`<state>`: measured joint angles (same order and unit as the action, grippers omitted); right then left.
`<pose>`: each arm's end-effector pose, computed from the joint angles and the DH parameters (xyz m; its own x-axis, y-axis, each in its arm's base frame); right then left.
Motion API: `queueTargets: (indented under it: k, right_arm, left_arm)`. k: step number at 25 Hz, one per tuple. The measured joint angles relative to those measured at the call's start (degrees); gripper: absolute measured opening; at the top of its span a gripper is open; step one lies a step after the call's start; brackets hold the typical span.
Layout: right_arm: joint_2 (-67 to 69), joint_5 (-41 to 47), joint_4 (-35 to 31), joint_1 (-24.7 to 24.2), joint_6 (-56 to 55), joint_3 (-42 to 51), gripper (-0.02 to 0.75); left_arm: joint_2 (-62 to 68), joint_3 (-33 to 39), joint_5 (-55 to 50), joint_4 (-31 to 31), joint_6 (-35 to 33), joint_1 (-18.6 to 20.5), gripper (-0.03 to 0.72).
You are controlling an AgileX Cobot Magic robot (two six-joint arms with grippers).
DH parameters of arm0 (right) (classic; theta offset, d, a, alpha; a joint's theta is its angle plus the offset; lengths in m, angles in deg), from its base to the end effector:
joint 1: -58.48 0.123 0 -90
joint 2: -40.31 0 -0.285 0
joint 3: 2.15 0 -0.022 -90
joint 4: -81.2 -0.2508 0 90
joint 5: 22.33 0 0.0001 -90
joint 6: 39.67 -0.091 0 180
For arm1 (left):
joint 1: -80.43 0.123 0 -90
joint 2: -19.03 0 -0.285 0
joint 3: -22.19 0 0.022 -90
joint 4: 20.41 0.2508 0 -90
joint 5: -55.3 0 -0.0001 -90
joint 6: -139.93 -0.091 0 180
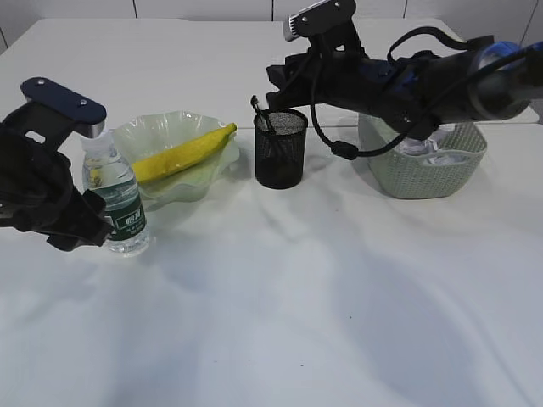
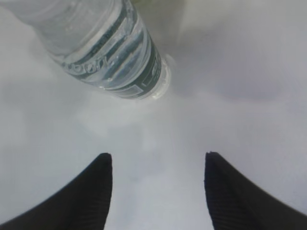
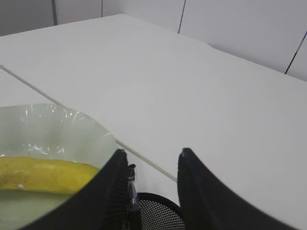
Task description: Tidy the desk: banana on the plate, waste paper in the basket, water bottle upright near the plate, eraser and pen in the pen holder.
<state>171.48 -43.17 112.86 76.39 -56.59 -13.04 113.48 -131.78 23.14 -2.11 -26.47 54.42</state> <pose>0.4731 0.1707 0.2109 -0.0906 -0.2622 -0.9608 -0.5093 0.8413 -0.1815 0.2695 -0.1145 0.2201 -0.7751 0.4173 -0.4745 0.3881 0.9070 0.1636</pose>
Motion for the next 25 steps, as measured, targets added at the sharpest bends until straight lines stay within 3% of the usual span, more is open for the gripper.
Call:
queueTargets:
  k: [7, 17, 25]
  right_arm:
    - [-3.65, 6.23, 2.11, 0.0, -0.48, 0.0, 0.265]
    - [-11.12, 22.99, 4.9, 0.0, -5.35, 0.0, 0.265]
    - [-19.41, 26.86, 4.9, 1.98, -5.53, 5.85, 0.265]
  left_arm:
    - [-2.13, 0.0, -0.22, 0.5, 0.0, 0.0, 0.435]
    - [-6.93, 0.0, -4.06, 0.6, 0.35, 0.0, 0.435]
    - [-11.83, 0.0, -6.41, 0.6, 0.45, 0.0, 0.435]
